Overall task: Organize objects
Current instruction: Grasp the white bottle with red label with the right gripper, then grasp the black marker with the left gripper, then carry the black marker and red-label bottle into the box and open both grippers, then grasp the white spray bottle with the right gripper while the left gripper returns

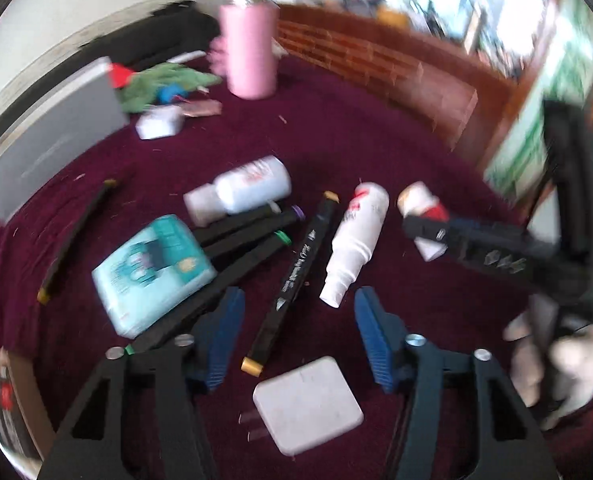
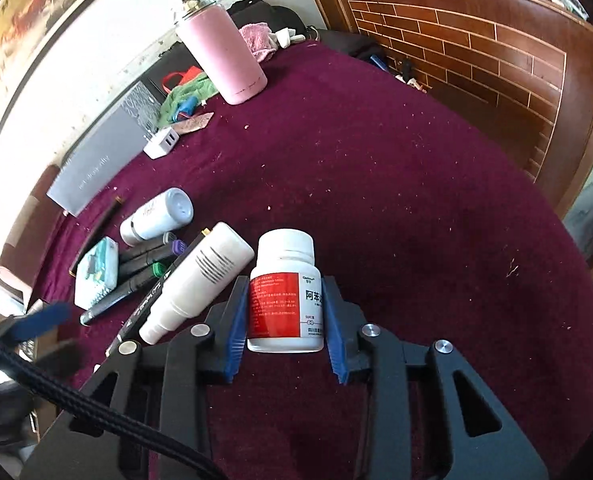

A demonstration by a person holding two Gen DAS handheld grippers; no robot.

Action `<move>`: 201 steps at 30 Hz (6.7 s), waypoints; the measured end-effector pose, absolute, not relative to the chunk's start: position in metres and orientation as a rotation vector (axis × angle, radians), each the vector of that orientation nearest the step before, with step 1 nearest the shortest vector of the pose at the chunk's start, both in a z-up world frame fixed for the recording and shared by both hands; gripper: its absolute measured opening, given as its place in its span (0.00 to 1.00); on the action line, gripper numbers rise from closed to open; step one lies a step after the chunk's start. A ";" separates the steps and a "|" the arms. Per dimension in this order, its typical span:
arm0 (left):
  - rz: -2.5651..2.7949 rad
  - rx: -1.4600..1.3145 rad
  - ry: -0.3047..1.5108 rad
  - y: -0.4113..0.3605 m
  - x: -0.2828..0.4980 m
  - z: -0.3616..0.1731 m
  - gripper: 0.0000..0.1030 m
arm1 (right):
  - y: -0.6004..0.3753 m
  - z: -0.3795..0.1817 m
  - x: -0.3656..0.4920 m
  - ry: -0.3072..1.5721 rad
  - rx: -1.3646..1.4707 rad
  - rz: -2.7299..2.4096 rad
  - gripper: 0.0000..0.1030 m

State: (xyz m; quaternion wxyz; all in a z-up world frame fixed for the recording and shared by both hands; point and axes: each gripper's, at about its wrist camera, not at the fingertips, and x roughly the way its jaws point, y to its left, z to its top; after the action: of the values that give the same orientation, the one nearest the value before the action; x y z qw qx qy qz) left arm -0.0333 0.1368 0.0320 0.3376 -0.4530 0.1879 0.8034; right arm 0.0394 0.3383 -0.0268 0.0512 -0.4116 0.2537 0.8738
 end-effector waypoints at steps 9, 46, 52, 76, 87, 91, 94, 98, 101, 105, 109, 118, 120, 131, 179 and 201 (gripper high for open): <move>1.975 -1.192 0.633 0.166 -0.046 0.003 0.37 | 0.342 -0.029 0.040 0.832 -1.256 2.663 0.32; 2.152 -1.138 0.372 0.088 0.001 0.047 0.11 | 0.345 -0.032 0.035 0.888 -1.210 2.680 0.31; 2.245 -1.062 0.141 0.008 0.034 0.086 0.11 | 0.356 -0.032 0.039 1.001 -1.163 2.673 0.31; 2.683 -0.830 -0.188 -0.242 0.121 0.130 0.11 | 0.188 0.056 0.071 0.711 -1.266 3.088 0.31; 2.666 -1.042 -0.107 -0.290 0.103 0.098 0.12 | 0.042 0.036 0.049 0.633 -1.671 3.214 0.32; 2.603 -1.132 -0.101 -0.301 0.086 0.085 0.12 | -0.001 0.026 0.040 0.540 -1.771 3.209 0.32; 2.539 -1.211 -0.115 -0.305 0.068 0.079 0.12 | -0.025 0.018 0.034 0.489 -1.829 3.193 0.32; 2.501 -1.305 -0.120 -0.307 0.038 0.069 0.12 | -0.043 0.008 0.028 0.427 -1.869 3.173 0.32; 2.486 -1.344 -0.129 -0.305 0.021 0.062 0.12 | -0.053 0.002 0.025 0.402 -1.890 3.150 0.32; 2.492 -1.426 -0.057 -0.293 0.008 0.053 0.12 | -0.058 -0.001 0.022 0.368 -1.897 3.128 0.32; 2.489 -1.515 0.095 -0.277 0.000 0.036 0.12 | -0.060 0.001 0.018 0.324 -1.883 3.123 0.32; 2.514 -1.458 0.071 -0.277 0.015 0.040 0.12 | -0.070 -0.001 0.010 0.212 -1.848 3.111 0.32; 2.519 -1.416 0.021 -0.283 0.021 0.047 0.14 | -0.073 -0.002 0.008 0.160 -1.831 3.104 0.32; 2.553 -1.228 -0.220 -0.287 0.048 0.070 0.53 | -0.070 -0.004 -0.002 0.156 -1.731 3.069 0.48; 2.191 -1.333 -0.032 -0.024 0.069 0.009 0.61 | 0.269 -0.007 0.073 0.950 -1.225 2.709 0.67; 2.091 -1.239 -0.062 -0.023 0.072 0.009 0.98 | 0.253 -0.021 0.000 0.446 -1.378 2.578 0.66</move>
State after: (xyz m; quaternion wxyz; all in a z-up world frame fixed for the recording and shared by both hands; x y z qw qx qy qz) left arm 0.0725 -0.0233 0.0085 0.3478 -0.4779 -0.0239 0.8063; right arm 0.0004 0.2525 -0.0207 0.0924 -0.4640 0.1502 0.8681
